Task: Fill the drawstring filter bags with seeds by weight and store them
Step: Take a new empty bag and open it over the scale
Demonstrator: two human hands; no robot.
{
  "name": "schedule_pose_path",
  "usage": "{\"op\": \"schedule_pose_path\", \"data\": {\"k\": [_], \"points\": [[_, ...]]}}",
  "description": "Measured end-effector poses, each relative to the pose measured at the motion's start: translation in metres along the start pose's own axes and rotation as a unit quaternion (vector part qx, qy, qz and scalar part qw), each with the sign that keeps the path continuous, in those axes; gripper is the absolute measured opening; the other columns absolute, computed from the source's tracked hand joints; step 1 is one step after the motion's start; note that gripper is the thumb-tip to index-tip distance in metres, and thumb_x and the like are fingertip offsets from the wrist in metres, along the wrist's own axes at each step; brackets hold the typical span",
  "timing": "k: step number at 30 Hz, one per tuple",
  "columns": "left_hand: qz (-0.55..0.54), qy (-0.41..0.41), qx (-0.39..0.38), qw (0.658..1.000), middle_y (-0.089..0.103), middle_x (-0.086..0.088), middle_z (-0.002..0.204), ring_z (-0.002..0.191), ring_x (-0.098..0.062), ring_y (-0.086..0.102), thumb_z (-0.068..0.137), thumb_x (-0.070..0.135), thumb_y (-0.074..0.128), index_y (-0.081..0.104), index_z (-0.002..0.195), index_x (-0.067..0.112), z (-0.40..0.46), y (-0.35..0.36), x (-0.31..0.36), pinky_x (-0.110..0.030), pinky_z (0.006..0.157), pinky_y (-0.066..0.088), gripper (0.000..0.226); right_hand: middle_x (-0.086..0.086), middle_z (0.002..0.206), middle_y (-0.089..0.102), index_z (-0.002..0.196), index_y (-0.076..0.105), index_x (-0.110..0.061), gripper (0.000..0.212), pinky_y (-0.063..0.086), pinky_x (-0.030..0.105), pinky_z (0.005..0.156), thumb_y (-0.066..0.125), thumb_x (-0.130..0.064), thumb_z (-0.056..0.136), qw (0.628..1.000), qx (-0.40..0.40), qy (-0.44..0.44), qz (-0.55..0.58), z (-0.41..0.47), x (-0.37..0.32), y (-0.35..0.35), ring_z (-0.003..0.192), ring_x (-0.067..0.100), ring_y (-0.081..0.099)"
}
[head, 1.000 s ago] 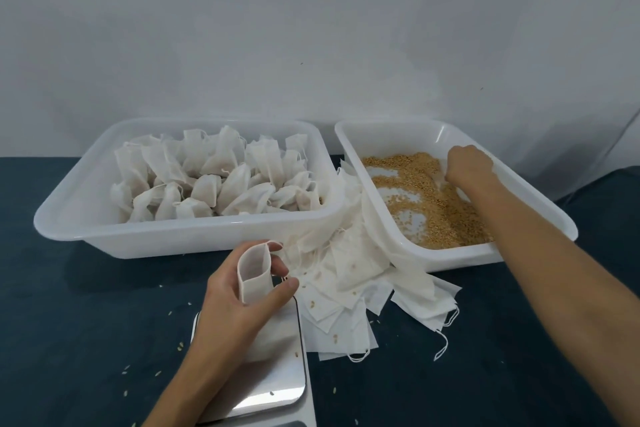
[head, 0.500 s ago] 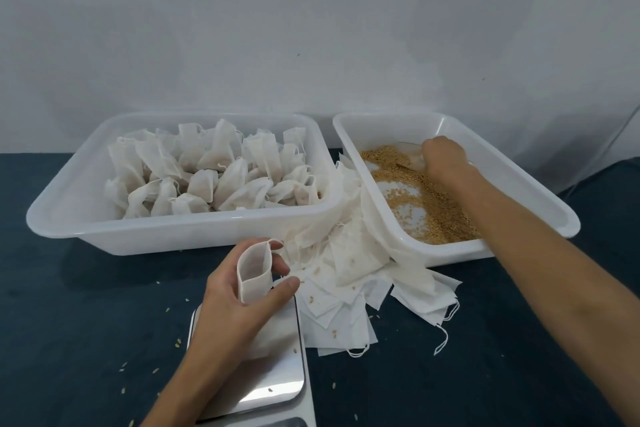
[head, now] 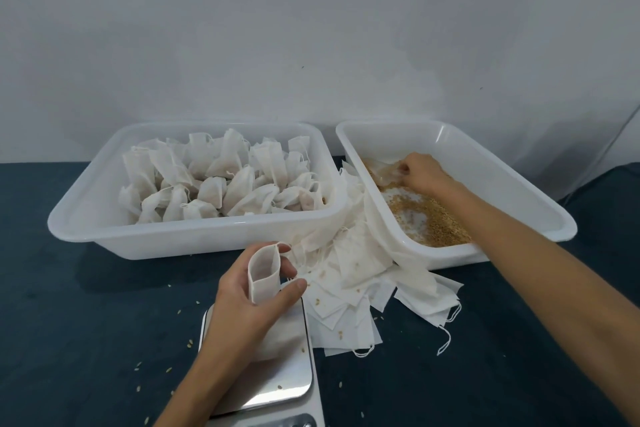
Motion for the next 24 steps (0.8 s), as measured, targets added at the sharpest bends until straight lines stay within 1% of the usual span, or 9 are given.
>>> {"op": "schedule_pose_path", "data": {"k": [2, 4, 7, 9, 11, 14, 17, 21, 24], "points": [[0.001, 0.001, -0.001, 1.000, 0.071, -0.006, 0.092, 0.092, -0.029, 0.069, 0.076, 0.024, 0.080, 0.071, 0.113, 0.029, 0.000, 0.000, 0.001, -0.022, 0.082, 0.056, 0.039, 0.004, 0.059, 0.038, 0.057, 0.044, -0.013, 0.040, 0.028, 0.031, 0.054, 0.065, 0.002, 0.088, 0.999, 0.007, 0.032, 0.030, -0.005, 0.009, -0.002, 0.056, 0.021, 0.035], [-0.001, 0.001, 0.001, 1.000, 0.071, -0.006, 0.091, 0.091, -0.029, 0.068, 0.076, 0.023, 0.081, 0.071, 0.112, 0.028, -0.001, 0.000, 0.002, -0.021, 0.081, 0.055, 0.038, 0.014, 0.068, 0.055, 0.068, 0.061, -0.001, 0.022, 0.038, 0.032, 0.059, 0.068, -0.002, 0.090, 0.997, 0.031, 0.055, 0.036, -0.012, 0.019, -0.009, 0.065, 0.028, 0.052], [-0.013, -0.005, 0.010, 1.000, 0.072, -0.008, 0.092, 0.092, -0.030, 0.069, 0.074, 0.022, 0.082, 0.071, 0.111, 0.025, -0.002, -0.002, 0.004, -0.025, 0.080, 0.056, 0.039, 0.021, 0.100, 0.070, 0.098, 0.071, 0.006, 0.016, 0.055, 0.045, 0.083, 0.071, -0.009, 0.092, 0.995, 0.062, 0.064, 0.046, -0.022, 0.032, -0.020, 0.093, 0.036, 0.066], [-0.011, -0.007, 0.011, 1.000, 0.072, -0.009, 0.092, 0.093, -0.032, 0.069, 0.076, 0.013, 0.089, 0.070, 0.113, 0.020, -0.003, -0.002, 0.004, -0.027, 0.081, 0.055, 0.042, 0.020, 0.109, 0.071, 0.108, 0.072, 0.004, 0.019, 0.054, 0.045, 0.090, 0.071, -0.005, 0.091, 0.993, 0.079, 0.072, 0.044, -0.032, 0.040, -0.025, 0.100, 0.035, 0.066], [-0.011, -0.007, 0.010, 1.000, 0.071, -0.011, 0.091, 0.094, -0.034, 0.068, 0.082, 0.003, 0.085, 0.070, 0.114, 0.016, -0.003, -0.002, 0.004, -0.029, 0.083, 0.055, 0.038, 0.018, 0.115, 0.070, 0.114, 0.070, 0.001, 0.024, 0.053, 0.040, 0.091, 0.071, -0.005, 0.091, 0.993, 0.078, 0.076, 0.035, -0.041, 0.044, -0.028, 0.105, 0.033, 0.065], [-0.014, -0.003, 0.005, 1.000, 0.070, -0.016, 0.092, 0.090, -0.031, 0.067, 0.084, -0.002, 0.079, 0.069, 0.113, 0.012, -0.004, -0.001, 0.007, -0.032, 0.084, 0.054, 0.034, 0.016, 0.117, 0.070, 0.115, 0.071, -0.001, 0.028, 0.052, 0.037, 0.091, 0.075, -0.009, 0.089, 0.993, 0.079, 0.076, 0.053, -0.055, 0.048, -0.036, 0.105, 0.031, 0.065], [-0.024, -0.002, 0.004, 1.000, 0.068, -0.021, 0.093, 0.085, -0.024, 0.066, 0.084, -0.004, 0.078, 0.068, 0.113, 0.010, -0.005, -0.002, 0.008, -0.027, 0.079, 0.055, 0.034, 0.013, 0.118, 0.069, 0.119, 0.071, -0.004, 0.030, 0.052, 0.037, 0.094, 0.075, -0.013, 0.090, 0.992, 0.081, 0.070, 0.066, -0.069, 0.044, -0.045, 0.105, 0.028, 0.065], [-0.024, 0.004, 0.004, 1.000, 0.069, -0.018, 0.092, 0.083, -0.020, 0.067, 0.084, -0.002, 0.080, 0.070, 0.112, 0.013, -0.005, 0.000, 0.007, -0.019, 0.075, 0.055, 0.034, 0.009, 0.129, 0.065, 0.130, 0.063, -0.008, 0.037, 0.046, 0.033, 0.101, 0.069, -0.013, 0.094, 0.990, 0.077, 0.039, 0.110, -0.095, 0.030, -0.058, 0.118, 0.024, 0.062], [-0.021, 0.007, -0.007, 1.000, 0.071, -0.013, 0.093, 0.083, -0.017, 0.068, 0.079, 0.015, 0.087, 0.071, 0.111, 0.023, -0.007, 0.002, 0.007, -0.019, 0.074, 0.055, 0.037, 0.004, 0.129, 0.067, 0.133, 0.062, -0.011, 0.038, 0.045, 0.030, 0.105, 0.066, -0.010, 0.096, 0.980, 0.058, -0.025, 0.190, -0.123, 0.006, -0.070, 0.121, 0.016, 0.061]]}}
Point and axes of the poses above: each hand's wrist, its own z-axis towards the middle knuckle, its own y-axis out of the palm, x = y × z, the point moved 4 cm from there along z, towards the middle knuckle
